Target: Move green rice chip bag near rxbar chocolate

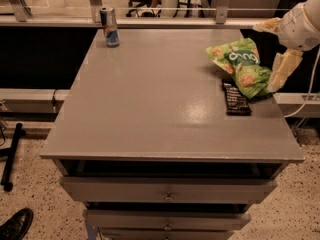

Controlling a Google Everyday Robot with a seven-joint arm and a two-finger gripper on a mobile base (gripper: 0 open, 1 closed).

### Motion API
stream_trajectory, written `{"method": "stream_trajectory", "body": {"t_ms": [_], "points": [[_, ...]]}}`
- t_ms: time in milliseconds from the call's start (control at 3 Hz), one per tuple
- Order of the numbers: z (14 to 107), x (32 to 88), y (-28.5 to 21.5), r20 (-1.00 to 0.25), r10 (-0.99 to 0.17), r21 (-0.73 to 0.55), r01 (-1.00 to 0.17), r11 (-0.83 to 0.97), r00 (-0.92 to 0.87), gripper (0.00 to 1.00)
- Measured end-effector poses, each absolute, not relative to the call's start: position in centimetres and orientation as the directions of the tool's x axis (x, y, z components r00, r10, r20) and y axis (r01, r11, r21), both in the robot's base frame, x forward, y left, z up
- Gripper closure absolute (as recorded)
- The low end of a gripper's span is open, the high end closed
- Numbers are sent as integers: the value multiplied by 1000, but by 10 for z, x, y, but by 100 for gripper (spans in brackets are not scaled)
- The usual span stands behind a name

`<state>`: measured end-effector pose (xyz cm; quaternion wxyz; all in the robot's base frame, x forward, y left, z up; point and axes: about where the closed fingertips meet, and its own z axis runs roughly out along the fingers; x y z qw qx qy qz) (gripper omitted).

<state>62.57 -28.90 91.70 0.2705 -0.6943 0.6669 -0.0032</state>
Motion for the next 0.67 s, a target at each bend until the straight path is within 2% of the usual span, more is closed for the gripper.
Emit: {"method": "stream_trajectory", "body": {"t_ms": [333,667], "points": [[919,624,-289,-360,-926,-386,-922,40,111,0],[958,584,-274,-442,-888,-500,-857,127,126,0]]}}
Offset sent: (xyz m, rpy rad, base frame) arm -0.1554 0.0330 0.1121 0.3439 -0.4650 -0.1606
